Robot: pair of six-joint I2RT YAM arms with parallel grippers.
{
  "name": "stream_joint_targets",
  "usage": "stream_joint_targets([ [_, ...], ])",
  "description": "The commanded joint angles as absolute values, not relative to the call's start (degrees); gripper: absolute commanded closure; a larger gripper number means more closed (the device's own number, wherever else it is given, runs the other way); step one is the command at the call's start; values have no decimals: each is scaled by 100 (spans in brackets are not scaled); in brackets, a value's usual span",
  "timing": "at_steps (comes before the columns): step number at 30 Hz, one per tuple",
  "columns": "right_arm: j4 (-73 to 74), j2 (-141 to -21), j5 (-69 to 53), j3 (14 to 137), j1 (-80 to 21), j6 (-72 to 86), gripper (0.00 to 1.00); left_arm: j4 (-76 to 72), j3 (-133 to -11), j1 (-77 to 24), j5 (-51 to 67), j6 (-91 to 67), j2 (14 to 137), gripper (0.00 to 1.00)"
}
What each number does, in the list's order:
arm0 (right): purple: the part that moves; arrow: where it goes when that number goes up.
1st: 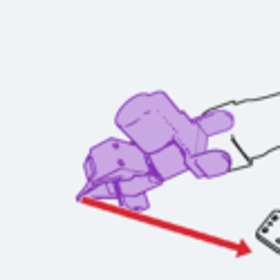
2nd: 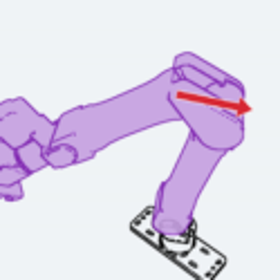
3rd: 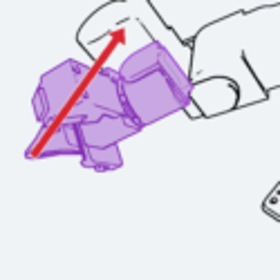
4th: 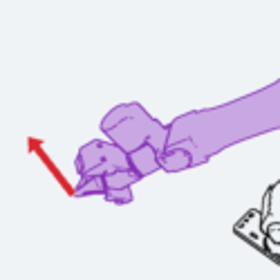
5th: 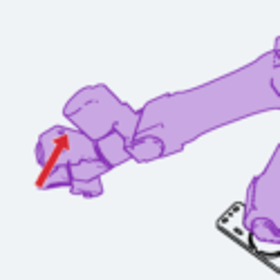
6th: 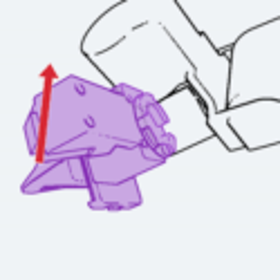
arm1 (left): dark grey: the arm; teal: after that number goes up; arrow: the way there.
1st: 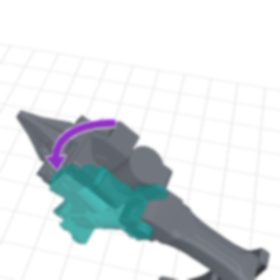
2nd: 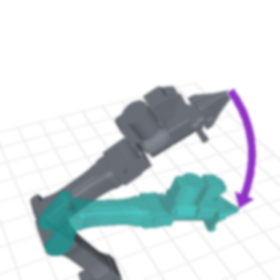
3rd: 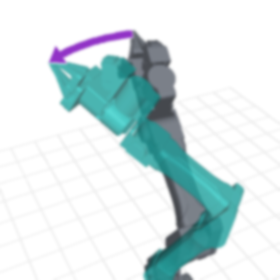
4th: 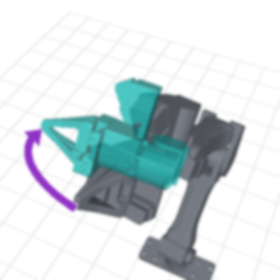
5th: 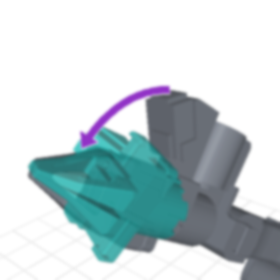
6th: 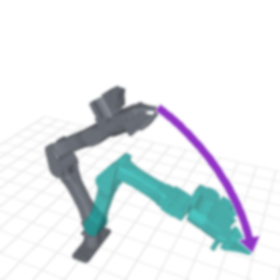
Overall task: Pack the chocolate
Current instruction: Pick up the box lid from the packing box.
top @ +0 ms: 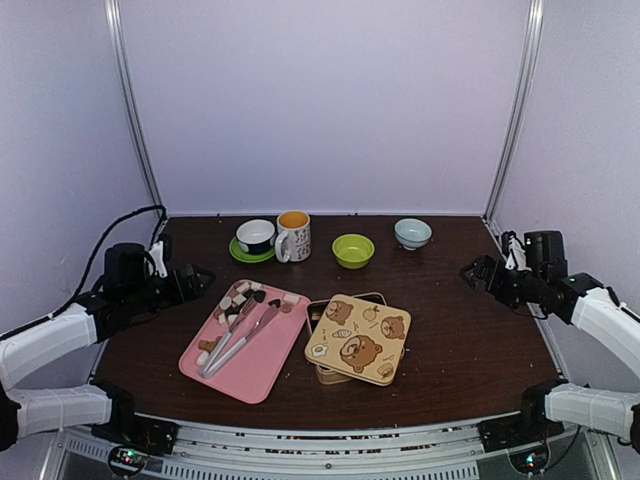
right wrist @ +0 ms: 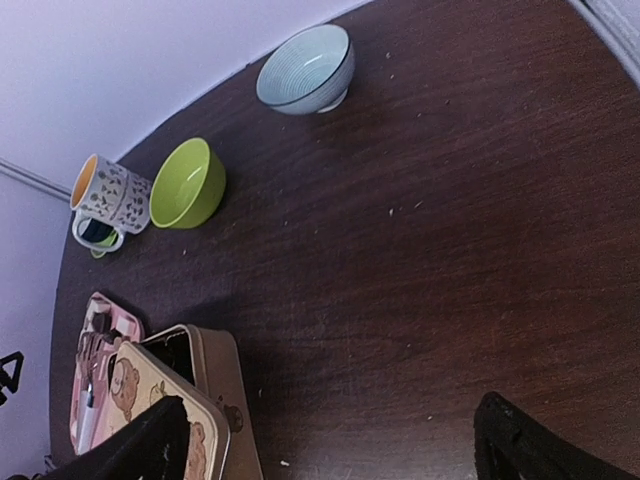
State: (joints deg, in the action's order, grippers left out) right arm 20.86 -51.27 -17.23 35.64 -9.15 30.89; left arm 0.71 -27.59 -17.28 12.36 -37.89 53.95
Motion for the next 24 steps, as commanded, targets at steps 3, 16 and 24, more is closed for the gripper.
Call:
stream_joint_targets([
  [3, 2063, -5427, -2255, 3609, -1367, 3195, 0, 128, -3022, -2478, 1534, -3710, 5709, 2],
  [16, 1276, -5815, -2697, 3200, -3043, 3502, 1, 99, -3194, -3986, 2184, -3657, 6445, 4],
  [24, 1205, -5722, -2676, 2817, -3471, 3819, 2, 334, -3158, -4420, 2623, -3507, 6866, 7],
])
